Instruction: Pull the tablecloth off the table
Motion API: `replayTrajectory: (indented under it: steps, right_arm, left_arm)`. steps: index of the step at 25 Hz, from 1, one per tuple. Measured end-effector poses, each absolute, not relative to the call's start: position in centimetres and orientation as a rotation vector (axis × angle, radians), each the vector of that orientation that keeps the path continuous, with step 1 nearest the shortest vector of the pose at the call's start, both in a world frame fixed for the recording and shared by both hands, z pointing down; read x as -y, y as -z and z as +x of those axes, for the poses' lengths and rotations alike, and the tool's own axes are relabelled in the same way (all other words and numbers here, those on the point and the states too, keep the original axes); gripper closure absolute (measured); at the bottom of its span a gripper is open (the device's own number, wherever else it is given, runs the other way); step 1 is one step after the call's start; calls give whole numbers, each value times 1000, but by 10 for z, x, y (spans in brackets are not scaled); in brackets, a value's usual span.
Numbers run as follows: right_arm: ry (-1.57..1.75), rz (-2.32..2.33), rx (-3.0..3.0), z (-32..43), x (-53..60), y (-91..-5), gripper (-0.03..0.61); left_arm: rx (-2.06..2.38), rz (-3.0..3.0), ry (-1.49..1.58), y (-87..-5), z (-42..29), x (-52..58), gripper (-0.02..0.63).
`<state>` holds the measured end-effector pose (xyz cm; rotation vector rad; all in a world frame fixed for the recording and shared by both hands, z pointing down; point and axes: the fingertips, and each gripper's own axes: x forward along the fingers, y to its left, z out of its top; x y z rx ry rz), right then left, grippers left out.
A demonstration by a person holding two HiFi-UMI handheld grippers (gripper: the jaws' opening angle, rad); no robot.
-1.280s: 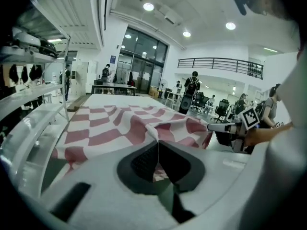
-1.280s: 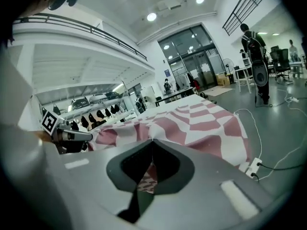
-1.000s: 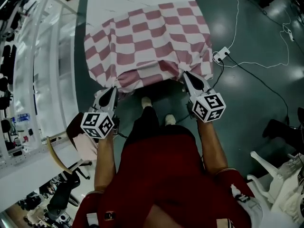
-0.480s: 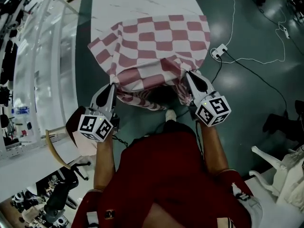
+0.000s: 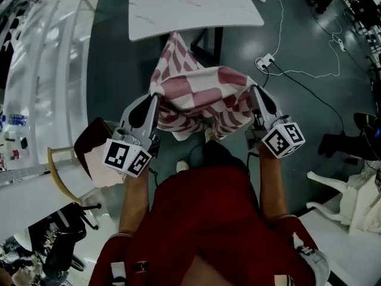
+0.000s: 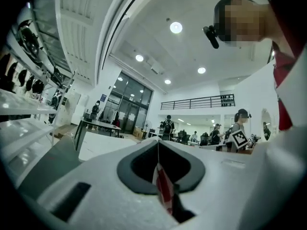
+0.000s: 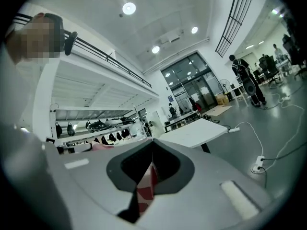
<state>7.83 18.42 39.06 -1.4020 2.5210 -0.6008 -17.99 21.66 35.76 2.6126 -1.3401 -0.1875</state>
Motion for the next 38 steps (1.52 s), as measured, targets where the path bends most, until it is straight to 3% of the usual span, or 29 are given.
replayTrajectory:
  steps: [7, 17, 38]
  right_arm:
    - [578, -1425, -2456, 57, -262, -365, 569]
    - [492, -1330, -2484, 66, -269, -330, 569]
    - [429, -1298, -2525, 130, -278, -321, 569]
  left_arm:
    - [1296, 2622, 335, -340, -210, -273, 604]
    - [1439, 2591, 362, -308, -216, -292, 604]
    - [1518, 2594, 296, -281, -159, -307, 604]
